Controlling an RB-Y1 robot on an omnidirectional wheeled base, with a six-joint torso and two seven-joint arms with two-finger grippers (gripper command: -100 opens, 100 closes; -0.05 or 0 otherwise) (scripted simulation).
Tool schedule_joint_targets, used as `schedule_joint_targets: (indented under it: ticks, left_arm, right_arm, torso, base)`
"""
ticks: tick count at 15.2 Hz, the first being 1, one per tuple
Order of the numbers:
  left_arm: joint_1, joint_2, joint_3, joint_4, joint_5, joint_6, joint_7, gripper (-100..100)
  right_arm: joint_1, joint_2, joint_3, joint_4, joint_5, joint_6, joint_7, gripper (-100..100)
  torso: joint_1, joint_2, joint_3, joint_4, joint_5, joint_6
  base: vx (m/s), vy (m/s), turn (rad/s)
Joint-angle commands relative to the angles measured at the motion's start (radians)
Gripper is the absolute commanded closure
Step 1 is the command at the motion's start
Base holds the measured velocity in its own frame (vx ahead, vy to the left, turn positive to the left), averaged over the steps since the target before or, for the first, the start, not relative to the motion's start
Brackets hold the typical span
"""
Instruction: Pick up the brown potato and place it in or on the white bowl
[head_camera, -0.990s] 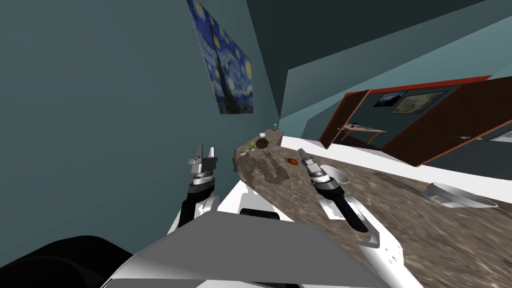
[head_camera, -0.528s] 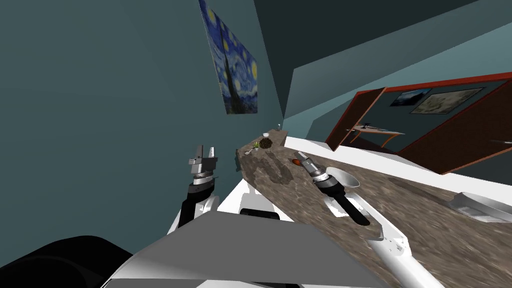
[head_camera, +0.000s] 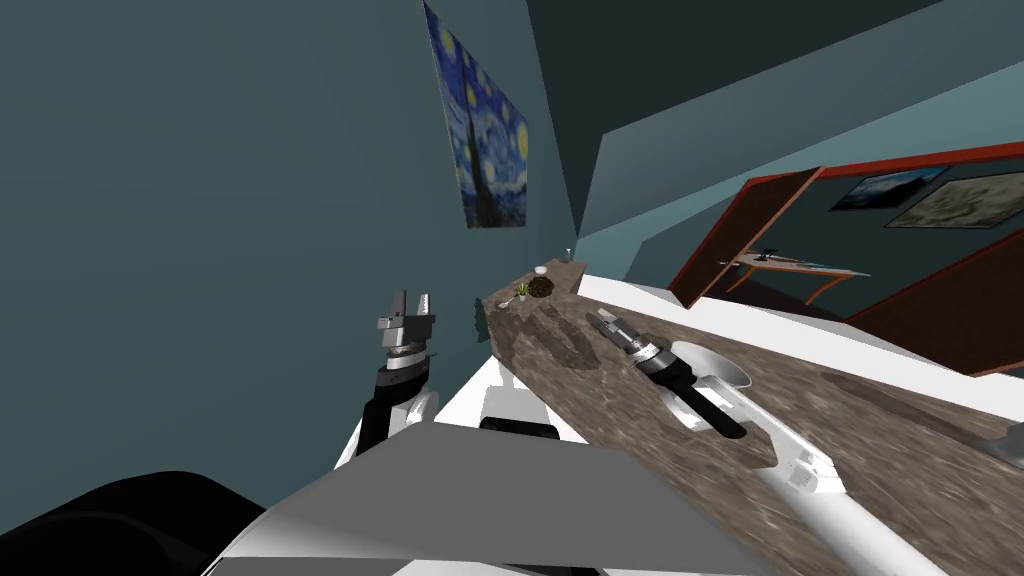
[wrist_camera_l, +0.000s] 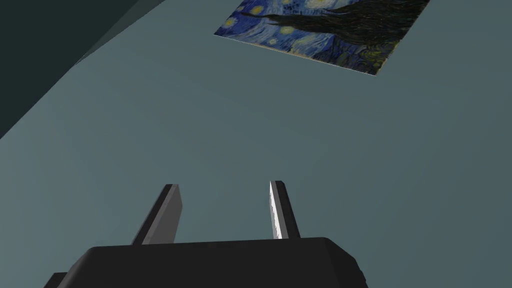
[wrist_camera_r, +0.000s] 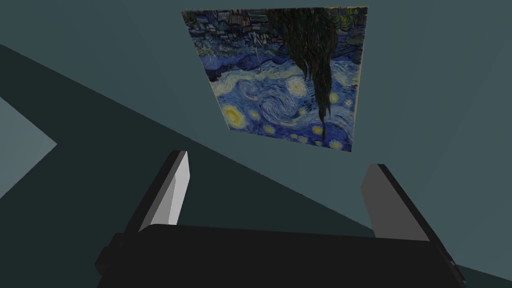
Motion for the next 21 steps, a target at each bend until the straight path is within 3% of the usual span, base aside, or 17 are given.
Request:
schedule_joint_targets:
  ticks: [1, 2, 3, 4, 5, 7, 12, 19, 21]
  left_arm:
    - [0.000, 0.000, 0.000, 0.000, 0.000, 0.000, 0.000, 0]
    - [0.000, 0.000, 0.000, 0.000, 0.000, 0.000, 0.000, 0]
    - [0.000, 0.000, 0.000, 0.000, 0.000, 0.000, 0.000, 0]
    - [0.000, 0.000, 0.000, 0.000, 0.000, 0.000, 0.000, 0]
    - [0.000, 0.000, 0.000, 0.000, 0.000, 0.000, 0.000, 0]
    - [0.000, 0.000, 0.000, 0.000, 0.000, 0.000, 0.000, 0]
    - [0.000, 0.000, 0.000, 0.000, 0.000, 0.000, 0.000, 0]
    - [0.000, 0.000, 0.000, 0.000, 0.000, 0.000, 0.000, 0]
    - [0.000, 0.000, 0.000, 0.000, 0.000, 0.000, 0.000, 0]
  right_arm:
    - [-0.002, -0.050, 0.002, 0.027, 0.020, 0.007, 0.012, -100]
    - [-0.002, -0.051, 0.002, 0.027, 0.020, 0.007, 0.012, -100]
    - [-0.009, -0.088, 0.009, 0.071, 0.046, 0.008, 0.028, -100]
    - [-0.009, -0.097, 0.009, 0.071, 0.046, 0.008, 0.028, -100]
    - [-0.014, -0.124, 0.016, 0.103, 0.073, 0.010, 0.045, -100]
    - [-0.014, -0.142, 0.016, 0.115, 0.073, 0.010, 0.045, -100]
    - [-0.024, -0.262, 0.042, 0.229, 0.154, 0.020, 0.097, -100]
    - [-0.024, -0.363, 0.074, 0.382, 0.235, 0.035, 0.151, -100]
    - [-0.019, -0.418, 0.096, 0.454, 0.288, 0.047, 0.186, -100]
  torso:
    - [0.000, 0.000, 0.000, 0.000, 0.000, 0.000]
    - [0.000, 0.000, 0.000, 0.000, 0.000, 0.000]
    - [0.000, 0.000, 0.000, 0.000, 0.000, 0.001]
    - [0.000, 0.000, 0.000, 0.000, 0.000, 0.000]
    - [0.000, 0.000, 0.000, 0.000, 0.000, 0.001]
    - [0.000, -0.001, 0.000, 0.000, 0.000, 0.001]
    - [0.000, -0.002, -0.001, 0.000, 0.000, 0.000]
    - [-0.001, -0.004, -0.002, -0.001, 0.000, 0.001]
    - [-0.001, -0.004, -0.002, -0.001, 0.000, 0.001]
  base:
    - [-0.008, 0.047, 0.124]
    - [-0.004, 0.032, 0.017]
    - [-0.001, 0.041, 0.093]
    - [0.002, 0.043, 0.105]
    - [0.007, 0.043, 0.110]
    - [0.005, 0.036, 0.078]
    - [0.016, 0.041, 0.100]
    - [0.043, 0.036, 0.077]
    - [0.062, 0.032, 0.083]
